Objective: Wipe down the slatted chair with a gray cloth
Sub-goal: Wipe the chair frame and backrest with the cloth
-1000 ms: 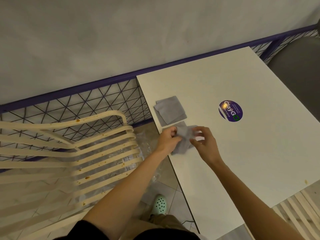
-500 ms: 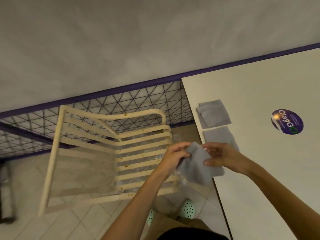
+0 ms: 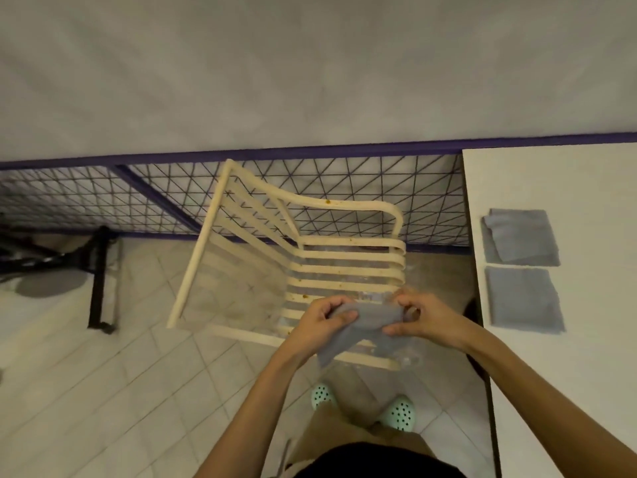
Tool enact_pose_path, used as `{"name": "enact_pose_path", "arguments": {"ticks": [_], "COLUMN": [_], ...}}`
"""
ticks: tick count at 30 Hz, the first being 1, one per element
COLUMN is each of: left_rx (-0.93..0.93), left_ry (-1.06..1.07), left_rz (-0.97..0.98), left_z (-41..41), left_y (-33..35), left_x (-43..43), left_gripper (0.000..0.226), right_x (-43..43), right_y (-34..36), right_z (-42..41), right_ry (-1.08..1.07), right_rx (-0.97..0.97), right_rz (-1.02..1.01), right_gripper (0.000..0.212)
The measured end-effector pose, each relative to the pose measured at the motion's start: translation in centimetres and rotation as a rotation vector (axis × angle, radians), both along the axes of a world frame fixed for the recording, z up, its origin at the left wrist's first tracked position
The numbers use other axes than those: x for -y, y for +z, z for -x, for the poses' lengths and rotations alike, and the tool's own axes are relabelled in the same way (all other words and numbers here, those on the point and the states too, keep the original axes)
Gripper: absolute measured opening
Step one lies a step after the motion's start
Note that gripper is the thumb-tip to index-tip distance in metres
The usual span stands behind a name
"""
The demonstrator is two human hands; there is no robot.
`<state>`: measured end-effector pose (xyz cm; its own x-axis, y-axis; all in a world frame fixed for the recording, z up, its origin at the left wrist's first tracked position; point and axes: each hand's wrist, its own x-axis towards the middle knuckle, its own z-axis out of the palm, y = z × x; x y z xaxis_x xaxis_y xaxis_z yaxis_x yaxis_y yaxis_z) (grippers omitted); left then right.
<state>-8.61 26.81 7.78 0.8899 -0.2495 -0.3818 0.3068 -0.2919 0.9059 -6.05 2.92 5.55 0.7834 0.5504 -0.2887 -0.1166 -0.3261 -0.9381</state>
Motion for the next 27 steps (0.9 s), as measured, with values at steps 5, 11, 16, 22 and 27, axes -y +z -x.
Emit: {"name": "enact_pose_path", "arguments": {"ticks": [5, 11, 16, 22, 27], "left_rx": [-0.001, 0.032, -0.015, -0.156, -0.248], "left_ry": [0.036, 0.059, 0.262, 0.52, 0.6], "left_rz": [-0.049, -0.106, -0.151, 0.094, 0.327], "left_z": [0.6, -0.1, -0.8, 0.2, 0.3], "left_y": [0.1, 0.3, -0.1, -1.7, -2.2], "left_x": [-3.5, -8.2, -10.9, -12.6, -13.3], "left_gripper": [0.023, 0.013, 0.009, 0.017, 0.021], "right_x": [-2.5, -4.6, -8.7, -16.7, -23.2], "right_y": [0.6, 1.3, 2.1, 2.9, 2.0], "right_z": [0.2, -0.7, -0.6, 0.9, 2.7], "right_ry": [0.029, -0.087, -0.382, -0.479, -0.367], "right_rx": [0.047, 0.059, 0.113, 0.193, 0.163], "right_rz": [0.075, 0.205, 0.337, 0.206, 0.252], "right_gripper": [0.034, 0.033, 0.012, 0.013, 0.024]}}
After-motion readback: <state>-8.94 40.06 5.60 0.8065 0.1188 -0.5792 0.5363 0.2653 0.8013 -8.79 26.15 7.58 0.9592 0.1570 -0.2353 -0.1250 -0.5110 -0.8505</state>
